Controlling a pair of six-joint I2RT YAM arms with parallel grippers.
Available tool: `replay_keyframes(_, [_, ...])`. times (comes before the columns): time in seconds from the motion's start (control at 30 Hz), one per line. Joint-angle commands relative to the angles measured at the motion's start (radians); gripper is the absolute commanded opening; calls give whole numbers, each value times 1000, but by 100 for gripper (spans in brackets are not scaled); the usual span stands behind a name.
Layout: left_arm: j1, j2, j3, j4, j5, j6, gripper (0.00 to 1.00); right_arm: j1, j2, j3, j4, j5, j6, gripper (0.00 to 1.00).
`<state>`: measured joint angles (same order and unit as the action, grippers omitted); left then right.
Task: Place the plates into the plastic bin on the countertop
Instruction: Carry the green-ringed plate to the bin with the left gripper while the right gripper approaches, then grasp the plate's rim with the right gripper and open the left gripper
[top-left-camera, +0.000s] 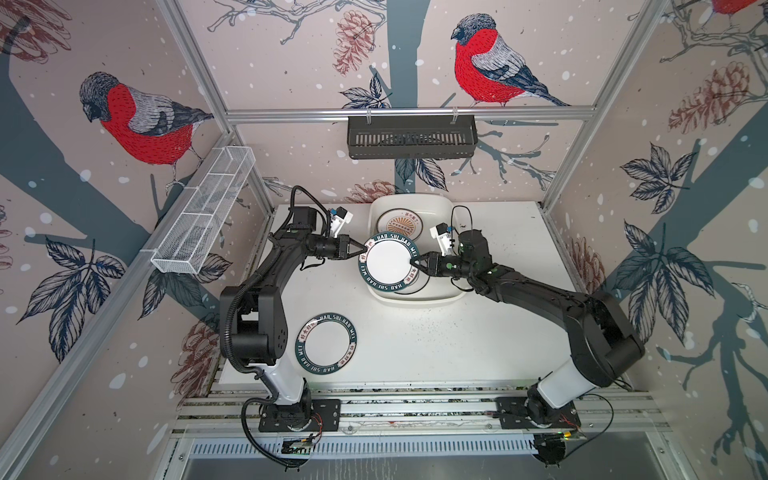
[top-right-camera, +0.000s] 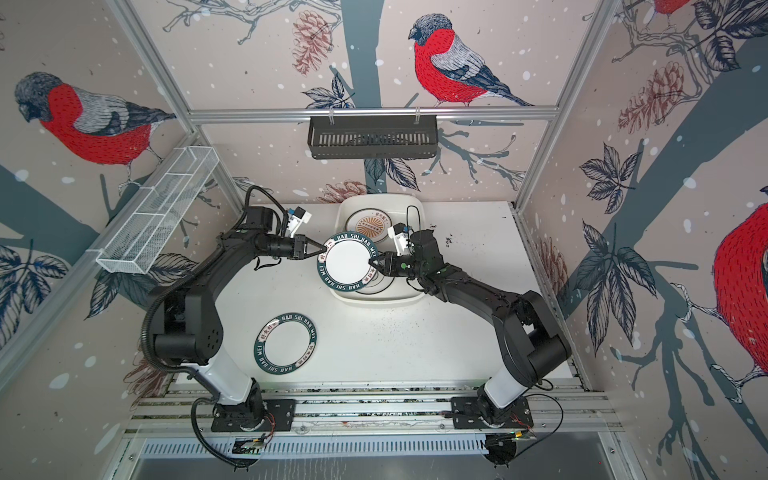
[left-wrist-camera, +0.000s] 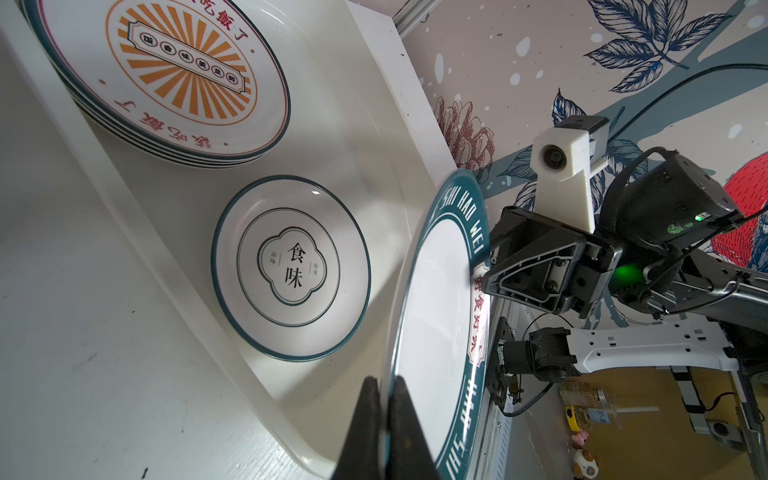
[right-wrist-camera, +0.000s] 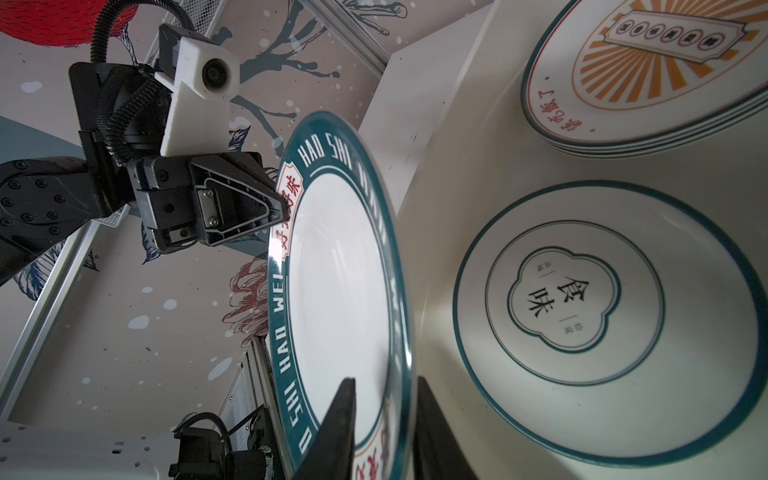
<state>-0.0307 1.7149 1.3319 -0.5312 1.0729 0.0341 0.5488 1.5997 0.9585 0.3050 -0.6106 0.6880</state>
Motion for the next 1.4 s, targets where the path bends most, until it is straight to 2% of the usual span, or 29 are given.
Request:
replay_keyframes(0.0, [-5, -12, 0, -1, 47, 21, 0, 0, 3, -3, 43, -15, 16, 24])
replay_keyframes(0.4, [-12, -20, -3, 4, 42, 21, 0, -1, 0, -10, 52, -20, 18, 6])
replay_keyframes(0.47, [-13, -20, -3, 5, 40, 22, 5, -1, -1, -10, 54, -21, 18, 4])
replay_keyframes(0.77, [-12, -20, -3, 20, 39, 4, 20, -18, -11, -17, 65, -29, 27, 3])
replay_keyframes(0.9, [-13, -21, 6, 19, 23, 1, 30, -32, -16, -21, 65, -34, 29, 3])
replay_keyframes(1.03, [-9, -31, 19, 12, -26, 6, 34, -59, -22, -28, 60, -38, 29, 3])
replay_keyframes(1.37, [44, -72, 92, -77, -97, 106, 39, -167, 25, 105, -193, -10, -96, 4])
